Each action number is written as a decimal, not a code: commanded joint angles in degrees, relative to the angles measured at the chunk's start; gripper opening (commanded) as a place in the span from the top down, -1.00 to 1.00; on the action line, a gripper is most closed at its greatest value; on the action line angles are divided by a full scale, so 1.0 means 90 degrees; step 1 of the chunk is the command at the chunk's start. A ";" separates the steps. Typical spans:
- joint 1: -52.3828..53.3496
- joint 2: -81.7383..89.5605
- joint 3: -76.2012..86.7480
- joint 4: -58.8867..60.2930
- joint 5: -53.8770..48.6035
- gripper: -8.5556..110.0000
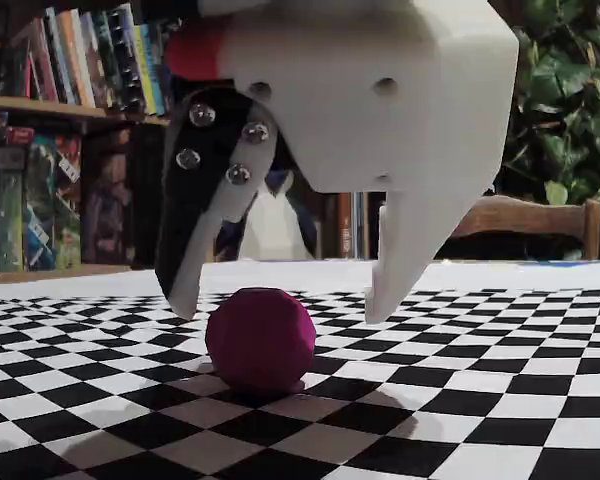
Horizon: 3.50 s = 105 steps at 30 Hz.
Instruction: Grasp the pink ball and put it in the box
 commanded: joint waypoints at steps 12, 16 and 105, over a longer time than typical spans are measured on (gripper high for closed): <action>0.0020 -0.0225 -0.0352 0.0039 -0.0068 0.38; 0.0010 -0.0322 -0.0410 0.0039 -0.0068 0.38; -0.0127 -0.0010 -0.0420 0.0156 -0.0059 0.85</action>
